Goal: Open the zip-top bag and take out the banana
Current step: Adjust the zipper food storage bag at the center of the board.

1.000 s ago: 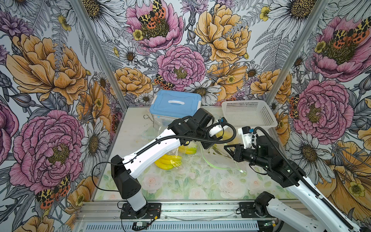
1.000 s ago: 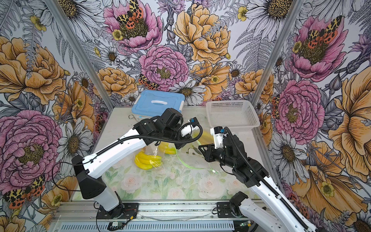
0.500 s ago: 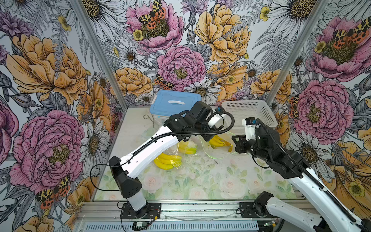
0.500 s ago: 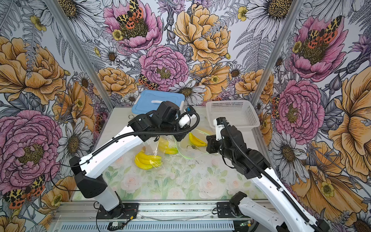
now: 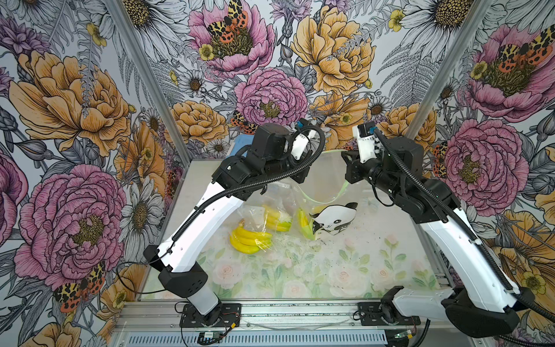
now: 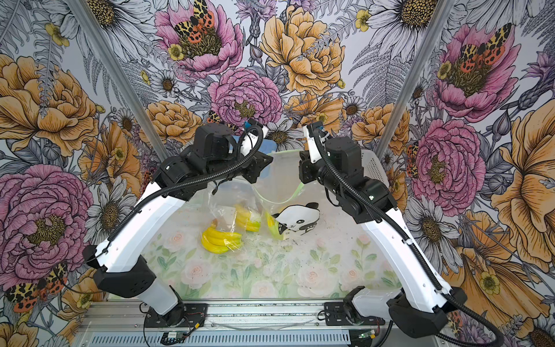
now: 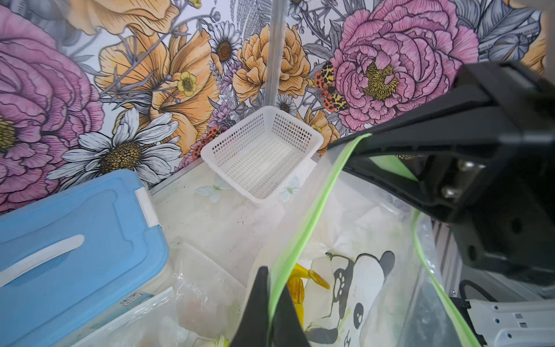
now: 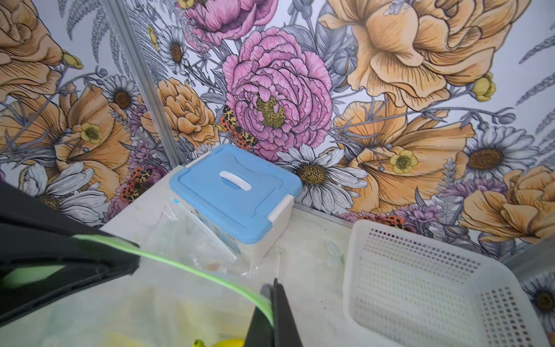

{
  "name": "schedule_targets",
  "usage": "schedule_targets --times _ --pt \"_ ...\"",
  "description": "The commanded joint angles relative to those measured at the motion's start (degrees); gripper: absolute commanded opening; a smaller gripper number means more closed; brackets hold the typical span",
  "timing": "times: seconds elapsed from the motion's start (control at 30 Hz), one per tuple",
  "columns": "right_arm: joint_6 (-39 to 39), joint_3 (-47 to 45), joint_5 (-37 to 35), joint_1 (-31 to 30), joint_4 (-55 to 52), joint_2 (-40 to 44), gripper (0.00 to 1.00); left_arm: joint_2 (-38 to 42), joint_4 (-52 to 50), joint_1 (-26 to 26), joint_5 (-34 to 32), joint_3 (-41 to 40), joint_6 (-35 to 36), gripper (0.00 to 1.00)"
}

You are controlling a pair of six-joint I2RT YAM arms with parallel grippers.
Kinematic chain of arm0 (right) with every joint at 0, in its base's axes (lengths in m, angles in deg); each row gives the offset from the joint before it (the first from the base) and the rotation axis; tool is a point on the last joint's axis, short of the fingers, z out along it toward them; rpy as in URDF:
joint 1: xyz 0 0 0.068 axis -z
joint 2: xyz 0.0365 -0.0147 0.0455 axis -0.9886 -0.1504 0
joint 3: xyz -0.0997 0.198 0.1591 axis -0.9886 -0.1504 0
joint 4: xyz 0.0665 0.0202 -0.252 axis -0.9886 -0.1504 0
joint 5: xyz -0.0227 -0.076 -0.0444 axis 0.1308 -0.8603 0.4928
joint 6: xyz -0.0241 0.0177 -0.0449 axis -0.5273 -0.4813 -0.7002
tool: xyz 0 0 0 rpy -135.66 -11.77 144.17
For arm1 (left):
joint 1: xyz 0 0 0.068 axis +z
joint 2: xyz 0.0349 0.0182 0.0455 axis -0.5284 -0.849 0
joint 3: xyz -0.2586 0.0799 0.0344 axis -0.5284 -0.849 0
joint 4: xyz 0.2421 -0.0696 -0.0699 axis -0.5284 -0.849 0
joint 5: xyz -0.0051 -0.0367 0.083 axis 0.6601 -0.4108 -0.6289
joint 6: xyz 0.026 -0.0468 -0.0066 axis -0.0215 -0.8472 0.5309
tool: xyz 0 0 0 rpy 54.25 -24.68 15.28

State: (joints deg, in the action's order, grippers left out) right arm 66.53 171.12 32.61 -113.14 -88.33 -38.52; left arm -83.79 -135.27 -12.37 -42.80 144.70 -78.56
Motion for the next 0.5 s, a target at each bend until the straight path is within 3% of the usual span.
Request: schedule_targets --times 0.0,0.17,0.27,0.33,0.47 --pt "-0.28 6.56 5.10 0.84 6.01 -4.90 0.00 6.57 -0.56 1.47 -5.49 0.93 -1.27 0.07" --pt "1.02 16.60 13.89 1.00 10.05 -14.39 0.00 7.24 -5.99 0.99 -8.08 8.32 0.42 0.08" --pt "0.57 16.47 17.61 2.55 11.35 -16.13 0.00 7.83 -6.70 -0.67 -8.48 6.64 -1.41 0.08" --pt "1.19 12.89 19.30 4.85 11.82 -14.95 0.00 7.56 -6.44 -2.61 -7.74 3.24 -4.59 0.07" --pt "3.05 -3.26 24.59 11.37 14.63 -8.21 0.00 5.39 -1.53 -10.50 -7.73 -8.20 -11.40 0.06"
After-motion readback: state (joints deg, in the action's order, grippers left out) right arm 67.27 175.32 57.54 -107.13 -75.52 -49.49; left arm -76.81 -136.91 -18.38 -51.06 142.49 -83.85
